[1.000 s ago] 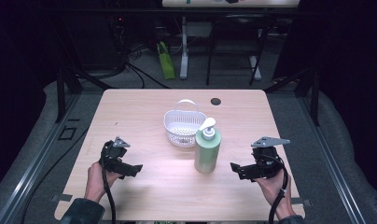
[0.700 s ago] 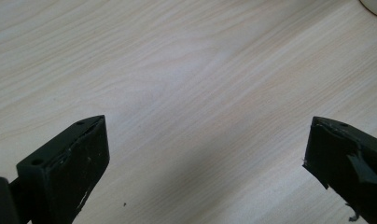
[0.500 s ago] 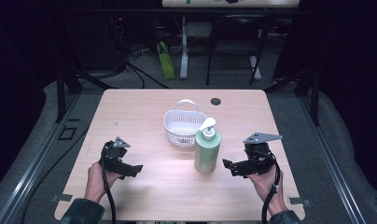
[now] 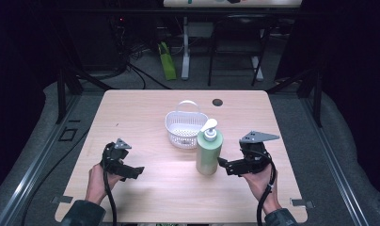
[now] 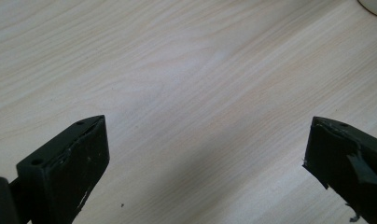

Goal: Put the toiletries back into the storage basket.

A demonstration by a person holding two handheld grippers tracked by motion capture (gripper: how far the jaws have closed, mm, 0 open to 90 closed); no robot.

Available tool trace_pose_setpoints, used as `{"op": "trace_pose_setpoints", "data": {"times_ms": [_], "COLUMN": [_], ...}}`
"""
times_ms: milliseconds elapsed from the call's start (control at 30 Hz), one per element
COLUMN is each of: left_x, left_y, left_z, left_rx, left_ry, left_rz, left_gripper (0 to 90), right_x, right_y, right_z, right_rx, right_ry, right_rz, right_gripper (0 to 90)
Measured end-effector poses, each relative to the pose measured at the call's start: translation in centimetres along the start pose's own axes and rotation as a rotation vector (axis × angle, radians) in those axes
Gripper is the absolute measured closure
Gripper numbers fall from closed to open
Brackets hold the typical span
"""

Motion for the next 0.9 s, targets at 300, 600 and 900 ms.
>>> {"op": "trace_pose_setpoints", "data": {"times_ms": [300, 600, 900], "left_x": [-0.1, -0.1, -0.2], "left_y": [0.1, 0.1, 0.1], "left_z": [0.0, 0.1, 0.0], "left_rx": [0.001, 0.003, 0.004], "left_ry": [0.003, 0.004, 0.007], "left_rz": [-0.004, -0.001, 0.002], "left_gripper": [0.0, 0.0, 0.0], "right_x": [0.9, 2.0, 2.6], "right_y": [0.6, 1.5, 2.1], "right_z": [-1.3, -3.2, -4.5], "right_rx": [-0.047, -0.11, -0.191], "right_ry": [-0.018, -0.021, -0.04], "right_rz": [-0.02, -0.047, -0.039], "right_gripper": [0.0, 0.0, 10.2]}}
Point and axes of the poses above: each handheld gripper's, and its own axes: y roughly forward along the jaws, z roughly out of its underside, x roughly to its left, the point moved 7 cm from there along y, roughly forward along the jaws
